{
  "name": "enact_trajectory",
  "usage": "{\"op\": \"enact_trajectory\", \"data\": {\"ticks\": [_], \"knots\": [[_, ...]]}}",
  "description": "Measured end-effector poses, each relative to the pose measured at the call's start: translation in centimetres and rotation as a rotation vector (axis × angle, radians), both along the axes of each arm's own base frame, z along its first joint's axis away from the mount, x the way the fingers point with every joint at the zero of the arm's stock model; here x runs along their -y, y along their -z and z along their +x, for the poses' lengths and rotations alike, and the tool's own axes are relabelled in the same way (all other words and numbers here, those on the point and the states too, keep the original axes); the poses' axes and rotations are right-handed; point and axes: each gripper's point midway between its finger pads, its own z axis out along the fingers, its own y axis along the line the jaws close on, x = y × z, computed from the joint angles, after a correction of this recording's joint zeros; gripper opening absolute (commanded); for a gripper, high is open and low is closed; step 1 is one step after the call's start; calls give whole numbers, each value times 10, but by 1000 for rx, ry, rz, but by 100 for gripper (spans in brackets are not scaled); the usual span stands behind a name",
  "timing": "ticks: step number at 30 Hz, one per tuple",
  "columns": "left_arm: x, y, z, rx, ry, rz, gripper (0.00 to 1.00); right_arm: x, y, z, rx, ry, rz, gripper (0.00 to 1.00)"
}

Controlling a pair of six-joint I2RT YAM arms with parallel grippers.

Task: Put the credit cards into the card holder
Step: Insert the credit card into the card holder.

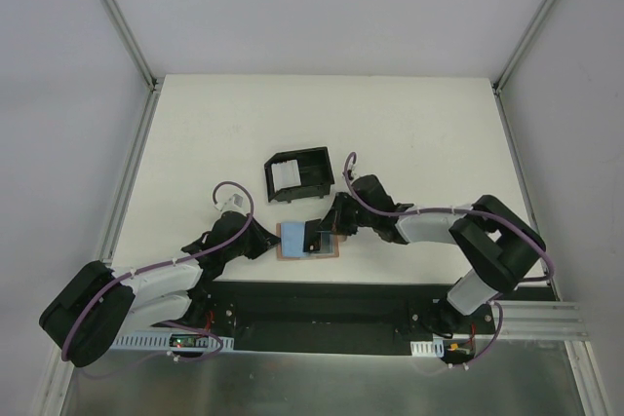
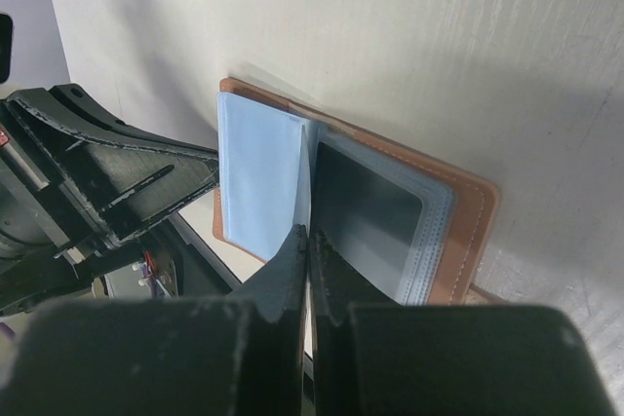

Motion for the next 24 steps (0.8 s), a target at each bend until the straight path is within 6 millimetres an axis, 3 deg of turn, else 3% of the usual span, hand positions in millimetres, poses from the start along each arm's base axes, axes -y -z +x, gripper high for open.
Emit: {"op": "enact_trajectory", "data": {"ticks": [8,24], "knots": [[0,0,0,0,0,0,0,-1,11,-5,-24,-9,16,1],[0,0,0,0,0,0,0,-7,13,-8,-49,-3,55,2]]}}
